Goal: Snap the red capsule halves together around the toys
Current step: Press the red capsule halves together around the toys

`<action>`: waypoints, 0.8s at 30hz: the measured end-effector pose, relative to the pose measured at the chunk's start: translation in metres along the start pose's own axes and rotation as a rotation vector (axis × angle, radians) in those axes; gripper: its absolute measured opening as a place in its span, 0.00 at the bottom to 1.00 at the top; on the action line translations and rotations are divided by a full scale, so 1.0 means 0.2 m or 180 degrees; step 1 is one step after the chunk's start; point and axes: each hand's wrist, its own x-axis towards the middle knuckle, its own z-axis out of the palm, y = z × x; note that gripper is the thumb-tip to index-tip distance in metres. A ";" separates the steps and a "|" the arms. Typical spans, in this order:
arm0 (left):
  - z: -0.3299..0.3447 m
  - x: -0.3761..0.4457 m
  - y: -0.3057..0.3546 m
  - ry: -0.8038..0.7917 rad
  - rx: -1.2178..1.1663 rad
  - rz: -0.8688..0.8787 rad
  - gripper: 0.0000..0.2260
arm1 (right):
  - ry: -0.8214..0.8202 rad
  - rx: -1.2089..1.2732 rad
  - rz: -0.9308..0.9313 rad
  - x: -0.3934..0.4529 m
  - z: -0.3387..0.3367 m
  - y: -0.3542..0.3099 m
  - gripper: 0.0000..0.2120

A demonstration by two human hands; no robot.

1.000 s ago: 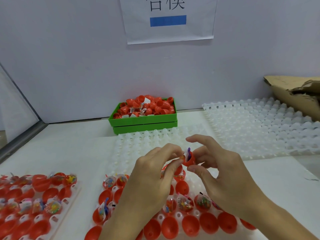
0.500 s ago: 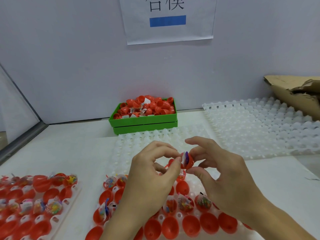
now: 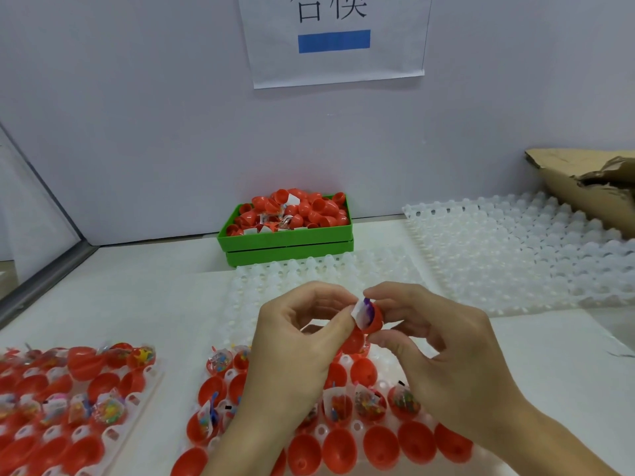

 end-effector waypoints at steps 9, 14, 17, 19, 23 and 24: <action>-0.04 -0.01 0.02 -0.0610 0.0096 0.0145 0.17 | 0.0200 0.0929 0.0659 0.01 -0.01 0.01 0.23; -0.02 0.01 0.01 -0.0226 -0.0127 0.0179 0.20 | 0.0292 0.1018 0.0764 0.01 -0.02 0.02 0.23; -0.02 0.01 0.01 0.0031 -0.0424 0.0222 0.20 | 0.0309 0.0934 0.0652 0.02 -0.03 0.02 0.24; -0.02 0.02 0.01 0.0087 -0.0534 0.0311 0.17 | 0.0295 0.0791 0.0532 0.02 -0.03 0.02 0.25; -0.02 0.01 0.01 0.0016 -0.0432 0.0454 0.14 | 0.0220 0.0116 0.0096 0.02 -0.04 0.01 0.22; -0.02 0.00 0.02 0.0003 -0.0406 0.0456 0.14 | 0.0180 -0.0088 -0.0046 0.02 -0.04 0.01 0.21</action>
